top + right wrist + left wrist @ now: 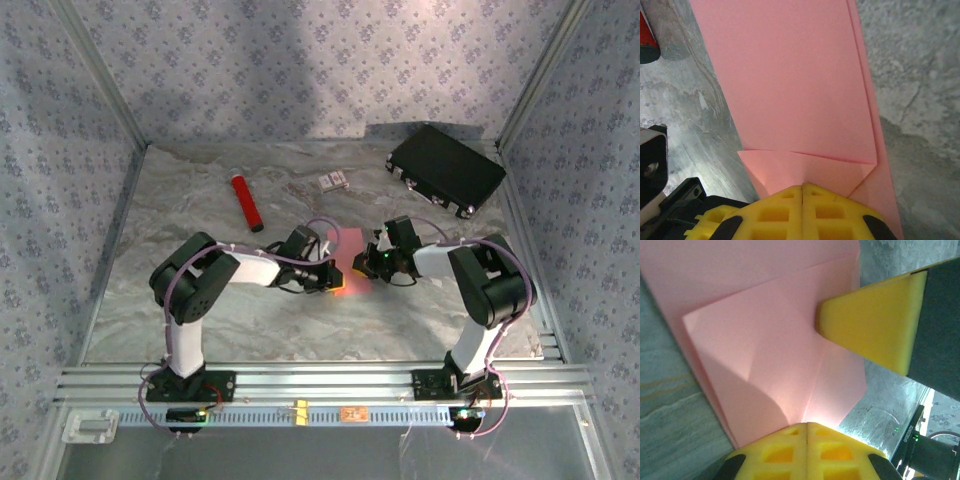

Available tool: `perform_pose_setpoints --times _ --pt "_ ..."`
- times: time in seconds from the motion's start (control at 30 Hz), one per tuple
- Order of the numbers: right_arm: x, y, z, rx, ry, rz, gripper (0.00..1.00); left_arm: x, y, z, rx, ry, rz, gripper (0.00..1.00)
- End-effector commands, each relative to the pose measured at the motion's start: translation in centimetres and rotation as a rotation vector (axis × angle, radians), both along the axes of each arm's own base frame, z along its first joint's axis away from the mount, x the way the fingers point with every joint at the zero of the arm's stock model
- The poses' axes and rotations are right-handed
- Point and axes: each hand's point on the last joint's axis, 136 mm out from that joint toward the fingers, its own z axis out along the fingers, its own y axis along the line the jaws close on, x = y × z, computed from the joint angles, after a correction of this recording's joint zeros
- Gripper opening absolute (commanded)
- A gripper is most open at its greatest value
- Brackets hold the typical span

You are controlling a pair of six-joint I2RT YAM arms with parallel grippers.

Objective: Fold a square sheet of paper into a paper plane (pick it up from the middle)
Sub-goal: Fold the triangle a second time at the center of the table.

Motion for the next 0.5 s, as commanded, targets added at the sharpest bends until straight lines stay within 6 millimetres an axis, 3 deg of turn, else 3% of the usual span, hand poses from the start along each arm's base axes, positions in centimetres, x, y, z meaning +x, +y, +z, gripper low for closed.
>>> perform_pose_setpoints --times 0.0,0.23,0.33,0.47 --pt "-0.4 -1.7 -0.4 -0.087 0.011 -0.025 0.04 -2.6 3.0 -3.7 0.136 0.108 0.014 0.00" --pt "0.3 0.4 3.2 -0.009 -0.090 0.024 0.05 -1.8 2.4 -2.9 0.126 0.075 0.006 0.00" --pt "-0.4 1.3 2.2 -0.025 -0.076 0.037 0.05 -1.7 2.2 -2.8 0.123 0.071 0.005 0.00" --pt "-1.3 0.0 -1.2 -0.092 0.009 -0.013 0.04 -1.6 2.2 -2.7 0.122 0.069 0.012 0.00"
